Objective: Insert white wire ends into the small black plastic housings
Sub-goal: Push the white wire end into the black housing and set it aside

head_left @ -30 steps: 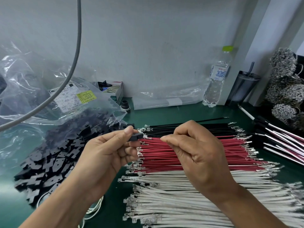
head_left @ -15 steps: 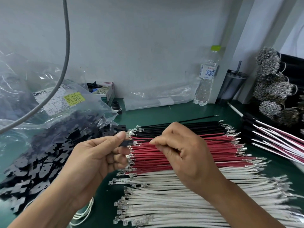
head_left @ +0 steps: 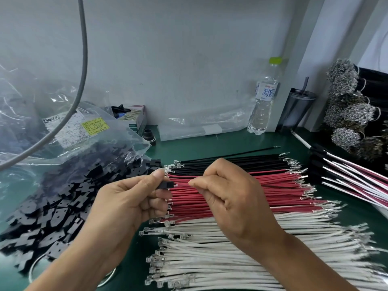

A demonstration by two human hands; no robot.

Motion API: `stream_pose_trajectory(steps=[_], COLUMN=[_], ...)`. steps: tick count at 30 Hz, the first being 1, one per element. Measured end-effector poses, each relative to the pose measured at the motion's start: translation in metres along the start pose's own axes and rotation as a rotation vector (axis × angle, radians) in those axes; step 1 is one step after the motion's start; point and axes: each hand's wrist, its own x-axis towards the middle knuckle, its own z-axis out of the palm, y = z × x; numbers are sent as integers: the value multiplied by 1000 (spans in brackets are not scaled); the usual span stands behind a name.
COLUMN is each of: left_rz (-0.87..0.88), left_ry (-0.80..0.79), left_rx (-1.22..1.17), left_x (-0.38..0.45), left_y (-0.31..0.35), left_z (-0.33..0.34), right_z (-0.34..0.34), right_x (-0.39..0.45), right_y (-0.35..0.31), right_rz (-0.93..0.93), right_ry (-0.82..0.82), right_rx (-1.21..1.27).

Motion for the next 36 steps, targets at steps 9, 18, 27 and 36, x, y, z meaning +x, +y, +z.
stream_pose_trajectory(steps=[9, 18, 27, 36], left_rz=[322, 300, 399, 447], left_ry=[-40, -66, 1, 52], left_rx=[378, 424, 487, 525], left_x=[-13, -14, -12, -8], left_y=[13, 12, 7, 1], left_z=[12, 8, 10, 8], right_z=[-4, -3, -45, -38], right_x=[1, 2, 15, -8], right_y=[4, -5, -8, -38], right_rz=[159, 117, 121, 236], right_ry=[-9, -76, -208, -633], right_rx=[116, 145, -94, 66])
